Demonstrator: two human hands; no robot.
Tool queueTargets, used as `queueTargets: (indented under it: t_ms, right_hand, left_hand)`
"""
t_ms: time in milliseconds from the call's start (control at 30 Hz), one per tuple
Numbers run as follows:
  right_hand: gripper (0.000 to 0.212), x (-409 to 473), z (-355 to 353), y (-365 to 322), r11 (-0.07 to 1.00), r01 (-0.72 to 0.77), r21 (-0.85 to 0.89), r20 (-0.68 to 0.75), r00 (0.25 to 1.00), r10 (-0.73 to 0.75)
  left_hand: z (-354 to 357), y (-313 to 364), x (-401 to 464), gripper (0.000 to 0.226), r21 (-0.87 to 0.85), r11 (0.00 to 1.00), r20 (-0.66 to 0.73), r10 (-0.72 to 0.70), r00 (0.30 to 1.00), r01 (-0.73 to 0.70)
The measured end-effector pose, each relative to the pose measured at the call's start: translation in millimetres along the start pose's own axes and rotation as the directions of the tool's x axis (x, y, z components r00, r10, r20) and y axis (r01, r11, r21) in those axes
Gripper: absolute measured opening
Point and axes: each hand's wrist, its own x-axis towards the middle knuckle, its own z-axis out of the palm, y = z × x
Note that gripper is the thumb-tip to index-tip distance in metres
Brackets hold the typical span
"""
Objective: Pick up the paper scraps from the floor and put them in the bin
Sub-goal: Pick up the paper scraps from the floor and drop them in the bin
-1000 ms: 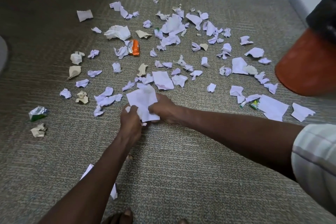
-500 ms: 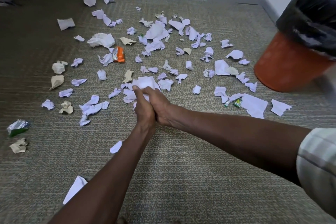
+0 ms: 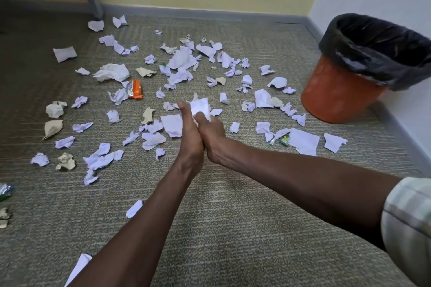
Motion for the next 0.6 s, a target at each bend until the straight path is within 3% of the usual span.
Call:
queueTargets:
  t_ms: [100, 200, 333, 433, 600]
  right_hand:
    - [0.02, 2.2, -25.4, -11.7, 0.999, 0.026, -0.042, -0.083, 0.996, -0.029]
    - [0.015, 7.8, -47.9, -28.3, 1.0, 0.019, -0.009, -0.046, 0.999, -0.02]
    - [0.018, 16.0, -76.1, -58.7, 0.994, -0.02, 0.109, -0.01, 1.0, 0.022]
    - [0.018, 23.5, -105.3, -93.1, 0.971, -0.002, 0.24, 0.002, 1.0, 0.001]
    - [0.034, 26.8, -175.6, -179.8, 0.911, 0.113, 0.397, -0.128, 0.99, -0.067]
  left_hand:
    - [17.3, 7.6, -3.1, 0.122, -0.046, 0.999, 0.051, 0.027, 0.998, -0.024]
    - [32.1, 18.0, -1.0, 0.122, -0.057, 0.998, 0.106, 0.027, 0.994, -0.021]
    - [54.5, 32.6, -0.3, 0.113, -0.23, 0.973, 0.115, 0.001, 0.993, 0.026]
    - [77.8, 42.6, -1.6, 0.108, -0.262, 0.964, 0.16, -0.002, 0.987, 0.044]
    - [116.1, 56.5, -13.9, 0.1, -0.306, 0.94, 0.309, -0.051, 0.95, 0.15]
